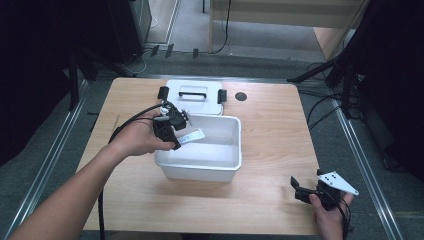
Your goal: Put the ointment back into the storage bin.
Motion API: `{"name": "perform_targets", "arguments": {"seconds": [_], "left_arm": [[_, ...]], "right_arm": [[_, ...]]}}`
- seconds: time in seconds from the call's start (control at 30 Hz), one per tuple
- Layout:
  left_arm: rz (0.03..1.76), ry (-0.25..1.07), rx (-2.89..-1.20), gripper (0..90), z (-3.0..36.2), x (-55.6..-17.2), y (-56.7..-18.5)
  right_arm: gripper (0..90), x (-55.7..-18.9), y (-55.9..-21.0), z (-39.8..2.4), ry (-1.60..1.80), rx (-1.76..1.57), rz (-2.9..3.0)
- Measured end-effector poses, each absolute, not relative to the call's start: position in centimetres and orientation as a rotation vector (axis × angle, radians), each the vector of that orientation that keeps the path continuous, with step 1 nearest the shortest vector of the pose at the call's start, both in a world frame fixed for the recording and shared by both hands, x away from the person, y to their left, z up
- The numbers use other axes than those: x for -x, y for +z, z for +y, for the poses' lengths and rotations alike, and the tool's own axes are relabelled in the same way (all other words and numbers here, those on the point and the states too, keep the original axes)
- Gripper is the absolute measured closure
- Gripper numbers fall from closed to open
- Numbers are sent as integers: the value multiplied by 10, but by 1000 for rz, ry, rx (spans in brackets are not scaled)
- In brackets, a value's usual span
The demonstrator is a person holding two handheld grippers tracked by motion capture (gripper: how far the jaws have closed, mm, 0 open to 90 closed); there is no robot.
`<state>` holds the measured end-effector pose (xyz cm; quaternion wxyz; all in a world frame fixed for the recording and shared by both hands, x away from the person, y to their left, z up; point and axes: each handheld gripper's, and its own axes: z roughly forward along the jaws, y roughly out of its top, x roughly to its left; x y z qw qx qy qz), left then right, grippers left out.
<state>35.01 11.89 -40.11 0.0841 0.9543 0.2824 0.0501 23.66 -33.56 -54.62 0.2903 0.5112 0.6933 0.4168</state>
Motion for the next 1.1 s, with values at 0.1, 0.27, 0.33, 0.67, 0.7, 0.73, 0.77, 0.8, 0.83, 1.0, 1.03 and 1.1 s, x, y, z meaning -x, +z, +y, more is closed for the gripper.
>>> {"name": "perform_targets", "arguments": {"seconds": [0.1,0.27,0.33,0.67,0.7,0.73,0.77,0.8,0.83,1.0,1.03,1.1], "left_arm": [[840,134,-2859,727,118,-350,-408],[830,115,-2875,726,116,-351,-418],[828,96,-2886,726,115,-351,-424],[821,63,-2921,725,109,-352,-438],[821,63,-2921,724,109,-352,-438],[822,56,-2929,724,108,-352,-439],[822,56,-2929,723,108,-352,-439],[818,46,-2935,723,107,-352,-439],[822,44,-2936,723,106,-351,-439],[802,33,-2964,728,103,-351,-442],[802,33,-2964,729,103,-351,-442],[804,14,-2976,728,102,-352,-444]], "right_arm": [[0,-237,-546,-335,1111,-1364,1850],[0,-237,-546,-335,1111,-1365,1850],[0,-237,-546,-336,1111,-1364,1850],[0,-237,-546,-335,1111,-1371,1851],[0,-237,-546,-335,1111,-1371,1851],[0,-237,-546,-335,1111,-1371,1851],[0,-237,-546,-335,1111,-1371,1851],[0,-237,-546,-335,1111,-1368,1850],[0,-237,-546,-336,1110,-1368,1851],[0,-237,-546,-336,1113,-1367,1850],[0,-237,-546,-336,1113,-1367,1850],[0,-237,-546,-336,1114,-1368,1851]]}}
